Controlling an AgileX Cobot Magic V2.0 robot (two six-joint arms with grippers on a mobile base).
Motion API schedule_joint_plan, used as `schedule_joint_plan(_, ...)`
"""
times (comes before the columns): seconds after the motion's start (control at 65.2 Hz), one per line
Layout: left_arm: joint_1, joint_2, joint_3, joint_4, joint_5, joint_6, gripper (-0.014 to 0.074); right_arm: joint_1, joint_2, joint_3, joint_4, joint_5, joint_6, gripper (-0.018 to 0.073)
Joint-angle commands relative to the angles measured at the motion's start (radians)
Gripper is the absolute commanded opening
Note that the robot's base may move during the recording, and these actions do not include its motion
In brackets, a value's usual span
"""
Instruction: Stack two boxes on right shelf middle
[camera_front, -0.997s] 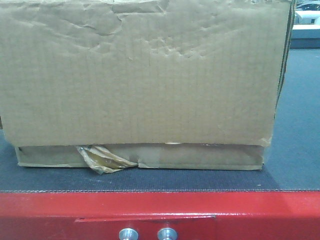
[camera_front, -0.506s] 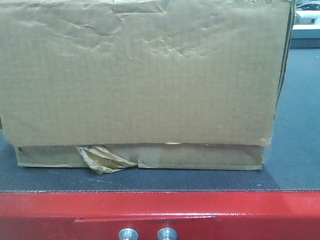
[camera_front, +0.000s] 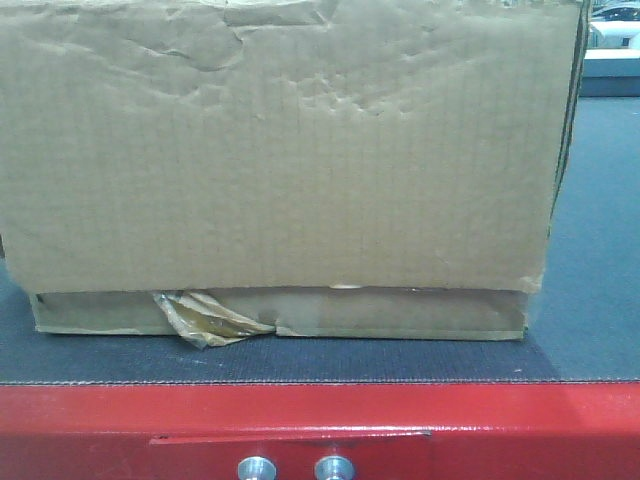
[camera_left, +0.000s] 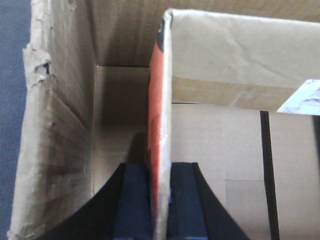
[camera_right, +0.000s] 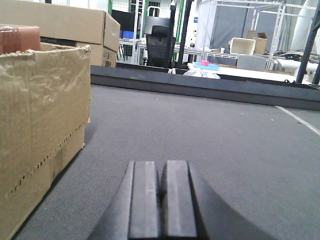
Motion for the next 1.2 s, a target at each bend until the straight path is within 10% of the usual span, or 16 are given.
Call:
schedule_joint_plan(0.0, 0.003, -0.01, -0.002, -0.001, -0.026, -0.002, 0.0076, 0.001, -0.003, 0.001, 0.003, -0.022, -0.001, -0.0163)
schedule_joint_plan(0.23, 0.003, -0.01, -0.022, -0.012, -0.026, -0.002, 0.0321, 0.001, -0.003, 0.001, 0.003, -0.022, -0.001, -0.0163)
schedule_joint_plan(0.445, 0.003, -0.012, -0.166, -0.016, 0.057, 0.021, 0.034, 0.001, -0.003, 0.001, 0.003, -0.022, -0.001, -0.0163)
schedule_joint_plan(0.675, 0.036, -0.012, -0.28, 0.139, 0.218, 0.053, 0.034, 0.001, -0.003, 0.001, 0.003, -0.022, -0.001, -0.0163)
schedule_joint_plan(0.936, 0.131, -0.01, -0.238, -0.069, 0.218, 0.155, 0.034, 0.001, -0.003, 0.001, 0.003, -0.022, -0.001, -0.0163)
schedule_joint_plan(1.181, 0.133, -0.01, -0.107, -0.066, 0.218, 0.155, 0.0339, 0.001, -0.003, 0.001, 0.003, -0.022, -0.001, -0.0163)
